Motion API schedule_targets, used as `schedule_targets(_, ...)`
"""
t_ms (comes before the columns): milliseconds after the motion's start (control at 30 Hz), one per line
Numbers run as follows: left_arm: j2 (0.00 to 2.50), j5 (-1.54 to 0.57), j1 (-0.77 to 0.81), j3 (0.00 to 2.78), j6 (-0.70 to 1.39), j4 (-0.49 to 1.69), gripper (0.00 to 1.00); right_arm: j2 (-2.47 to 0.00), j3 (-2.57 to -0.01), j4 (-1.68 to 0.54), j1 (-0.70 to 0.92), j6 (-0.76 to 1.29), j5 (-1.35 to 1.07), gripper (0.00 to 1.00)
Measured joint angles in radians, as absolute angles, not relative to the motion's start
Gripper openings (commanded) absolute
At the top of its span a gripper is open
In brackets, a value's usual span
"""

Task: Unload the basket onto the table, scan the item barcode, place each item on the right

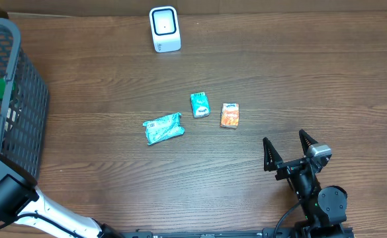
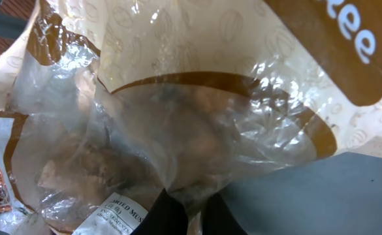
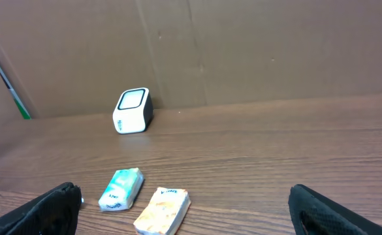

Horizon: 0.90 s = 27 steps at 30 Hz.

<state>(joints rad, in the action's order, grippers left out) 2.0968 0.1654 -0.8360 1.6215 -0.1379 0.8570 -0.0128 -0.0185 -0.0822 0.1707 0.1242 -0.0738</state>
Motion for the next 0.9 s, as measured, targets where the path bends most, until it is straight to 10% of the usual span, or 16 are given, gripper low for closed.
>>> schedule_targets(900, 1.606, 0.139, -0.833, 1.671, -0.022, 0.895, 0.04, -0.013, -0.019, -0.082, 0.171, 0.124, -0.074, 1.00)
